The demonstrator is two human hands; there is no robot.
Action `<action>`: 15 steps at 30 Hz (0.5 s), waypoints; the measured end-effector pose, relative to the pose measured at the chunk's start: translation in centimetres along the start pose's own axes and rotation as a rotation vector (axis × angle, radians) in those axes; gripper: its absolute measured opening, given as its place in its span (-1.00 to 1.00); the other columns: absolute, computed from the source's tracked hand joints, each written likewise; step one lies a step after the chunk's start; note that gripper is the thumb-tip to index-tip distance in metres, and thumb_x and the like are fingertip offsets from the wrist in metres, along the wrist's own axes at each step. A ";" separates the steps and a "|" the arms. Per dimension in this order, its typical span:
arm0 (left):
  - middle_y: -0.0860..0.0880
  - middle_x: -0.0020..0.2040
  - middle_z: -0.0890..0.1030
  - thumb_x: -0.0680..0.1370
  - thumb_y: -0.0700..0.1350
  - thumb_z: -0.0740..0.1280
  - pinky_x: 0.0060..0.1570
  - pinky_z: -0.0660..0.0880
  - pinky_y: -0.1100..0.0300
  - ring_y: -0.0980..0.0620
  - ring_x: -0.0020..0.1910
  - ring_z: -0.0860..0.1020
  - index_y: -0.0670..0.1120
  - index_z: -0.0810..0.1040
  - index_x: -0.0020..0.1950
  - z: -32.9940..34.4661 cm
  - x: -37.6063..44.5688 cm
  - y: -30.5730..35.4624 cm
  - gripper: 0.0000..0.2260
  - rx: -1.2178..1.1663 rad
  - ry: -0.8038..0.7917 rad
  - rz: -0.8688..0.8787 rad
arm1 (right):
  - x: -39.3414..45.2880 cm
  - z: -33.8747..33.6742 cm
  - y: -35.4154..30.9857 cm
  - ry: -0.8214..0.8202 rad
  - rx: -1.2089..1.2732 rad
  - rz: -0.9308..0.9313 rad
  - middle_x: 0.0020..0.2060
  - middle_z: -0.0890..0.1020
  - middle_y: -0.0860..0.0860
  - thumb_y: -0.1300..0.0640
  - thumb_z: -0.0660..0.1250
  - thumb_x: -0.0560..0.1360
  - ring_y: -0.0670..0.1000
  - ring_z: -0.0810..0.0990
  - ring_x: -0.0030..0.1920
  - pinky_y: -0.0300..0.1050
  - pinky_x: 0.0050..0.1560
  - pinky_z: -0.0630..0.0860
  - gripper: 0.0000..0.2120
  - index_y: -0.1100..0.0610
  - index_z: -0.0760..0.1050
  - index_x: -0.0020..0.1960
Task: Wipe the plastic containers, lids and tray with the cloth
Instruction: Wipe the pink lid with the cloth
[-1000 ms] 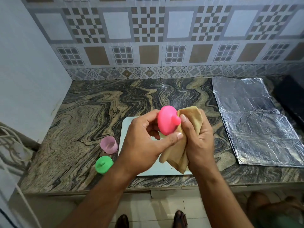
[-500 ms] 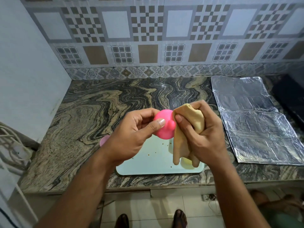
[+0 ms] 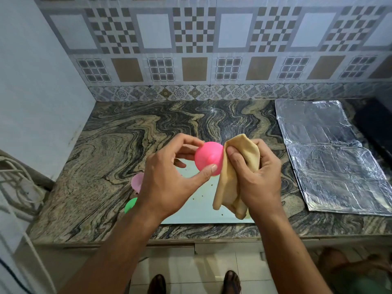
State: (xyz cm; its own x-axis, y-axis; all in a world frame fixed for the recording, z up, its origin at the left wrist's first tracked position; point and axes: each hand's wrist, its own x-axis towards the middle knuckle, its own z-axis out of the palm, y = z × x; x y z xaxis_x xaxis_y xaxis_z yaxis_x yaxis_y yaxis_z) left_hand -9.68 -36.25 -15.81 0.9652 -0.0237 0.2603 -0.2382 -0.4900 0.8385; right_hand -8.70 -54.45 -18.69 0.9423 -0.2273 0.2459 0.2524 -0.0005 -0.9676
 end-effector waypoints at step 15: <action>0.09 -0.18 0.72 0.42 -0.14 0.65 -0.08 0.63 0.20 0.12 -0.16 0.69 0.02 0.72 -0.09 -6.2 1.9 -9.6 -0.84 0.168 0.098 -0.267 | -1.0 -0.8 1.1 -0.037 -0.033 0.083 -0.26 0.66 0.02 0.20 0.48 0.58 -0.06 0.60 -0.26 -0.13 -0.19 0.53 -0.89 0.15 0.56 -0.08</action>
State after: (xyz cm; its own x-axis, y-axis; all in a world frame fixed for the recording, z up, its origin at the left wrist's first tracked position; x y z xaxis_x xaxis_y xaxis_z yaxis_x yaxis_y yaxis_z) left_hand -6.26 -26.18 -20.45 0.9743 0.2049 0.0934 0.0510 -0.6048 0.7947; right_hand -9.52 -54.97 -20.00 0.9673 -0.1916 0.1661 0.1663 -0.0149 -0.9860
